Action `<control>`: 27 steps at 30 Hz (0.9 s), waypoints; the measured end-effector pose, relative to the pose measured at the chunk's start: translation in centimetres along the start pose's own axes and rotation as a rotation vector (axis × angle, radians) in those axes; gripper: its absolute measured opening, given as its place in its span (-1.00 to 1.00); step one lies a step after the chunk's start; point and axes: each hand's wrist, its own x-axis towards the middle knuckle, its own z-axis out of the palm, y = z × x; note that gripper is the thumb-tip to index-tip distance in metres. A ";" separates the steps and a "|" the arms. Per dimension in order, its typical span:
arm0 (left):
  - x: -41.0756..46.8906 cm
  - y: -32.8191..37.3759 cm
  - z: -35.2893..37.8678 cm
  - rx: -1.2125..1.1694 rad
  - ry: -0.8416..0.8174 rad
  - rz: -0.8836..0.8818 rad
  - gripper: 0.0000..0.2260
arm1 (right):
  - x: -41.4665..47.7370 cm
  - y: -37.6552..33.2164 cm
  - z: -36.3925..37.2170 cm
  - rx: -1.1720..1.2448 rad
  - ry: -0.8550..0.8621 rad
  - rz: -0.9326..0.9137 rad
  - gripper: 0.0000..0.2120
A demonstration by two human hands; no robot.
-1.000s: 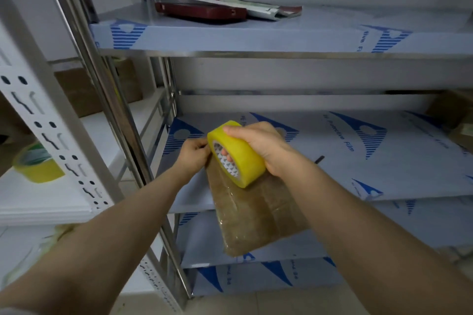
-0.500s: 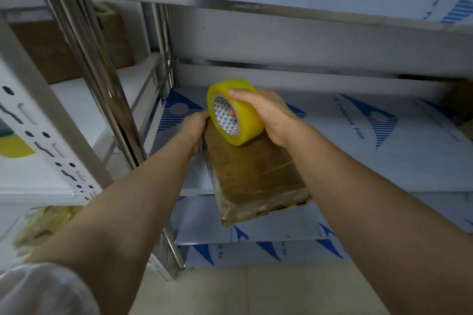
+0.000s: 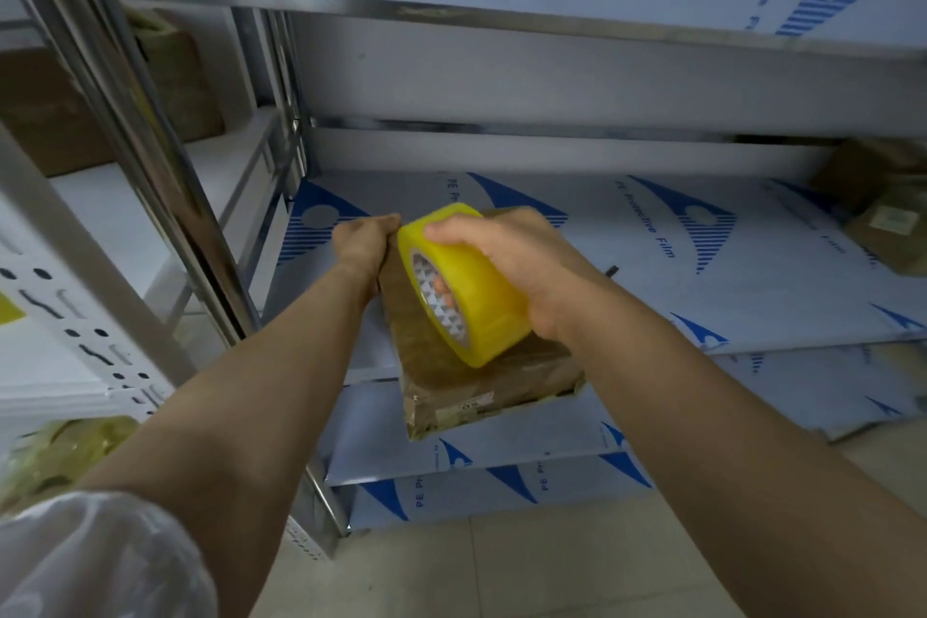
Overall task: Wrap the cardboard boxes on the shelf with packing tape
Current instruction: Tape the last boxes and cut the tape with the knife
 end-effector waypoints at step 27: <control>1.6 -0.9 -0.5 0.408 -0.005 0.268 -0.77 | -5.0 14.6 0.9 0.110 0.128 0.256 -0.57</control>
